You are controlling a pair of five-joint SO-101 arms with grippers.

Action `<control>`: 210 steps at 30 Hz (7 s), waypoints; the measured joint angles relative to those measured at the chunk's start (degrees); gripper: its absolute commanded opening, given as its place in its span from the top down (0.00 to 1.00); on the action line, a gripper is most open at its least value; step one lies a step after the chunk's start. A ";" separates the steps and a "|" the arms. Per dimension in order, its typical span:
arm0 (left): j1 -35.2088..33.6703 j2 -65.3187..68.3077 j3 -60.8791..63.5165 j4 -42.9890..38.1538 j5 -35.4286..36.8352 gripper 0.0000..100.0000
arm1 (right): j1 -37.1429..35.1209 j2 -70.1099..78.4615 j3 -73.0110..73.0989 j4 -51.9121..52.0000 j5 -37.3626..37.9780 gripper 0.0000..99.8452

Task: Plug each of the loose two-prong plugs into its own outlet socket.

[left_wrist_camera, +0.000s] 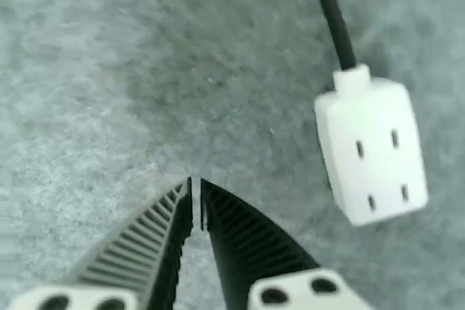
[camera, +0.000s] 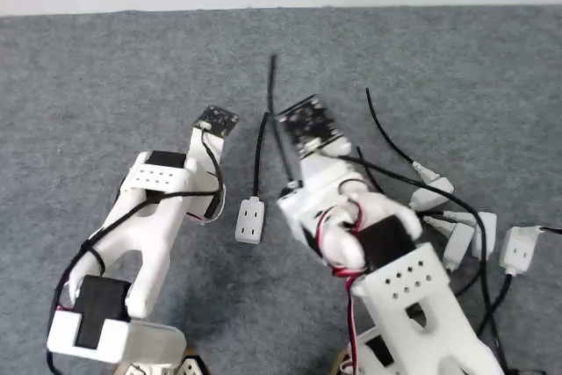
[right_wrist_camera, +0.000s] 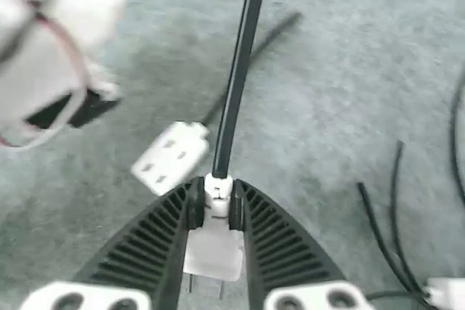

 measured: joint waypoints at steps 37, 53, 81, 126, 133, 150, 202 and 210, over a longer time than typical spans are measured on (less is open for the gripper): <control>-4.92 -28.13 21.98 -21.54 15.65 0.99 | -1.05 25.23 1.23 -19.34 -16.62 0.99; -4.84 -28.13 21.98 -21.63 16.09 0.99 | -6.95 27.78 -1.05 -19.96 -18.29 0.99; -5.36 -28.13 21.98 -21.63 16.09 0.99 | -3.60 32.18 -2.11 -21.54 -17.14 0.99; -20.40 -28.22 16.53 -22.86 28.84 0.99 | -15.38 41.32 -2.02 -18.64 -16.97 0.72; -20.84 -28.22 16.53 -22.86 28.84 0.99 | -11.78 51.43 -8.53 -17.14 -17.14 0.98; -5.63 -28.31 21.54 -22.86 15.12 0.99 | 24.00 24.70 -11.25 5.01 -3.08 0.99; -21.54 -94.33 54.86 -8.97 11.78 0.99 | 46.77 -23.30 34.11 -4.04 9.58 0.96; -21.63 -100.92 55.30 4.22 11.78 0.99 | 33.67 -36.84 48.26 -4.31 6.24 0.96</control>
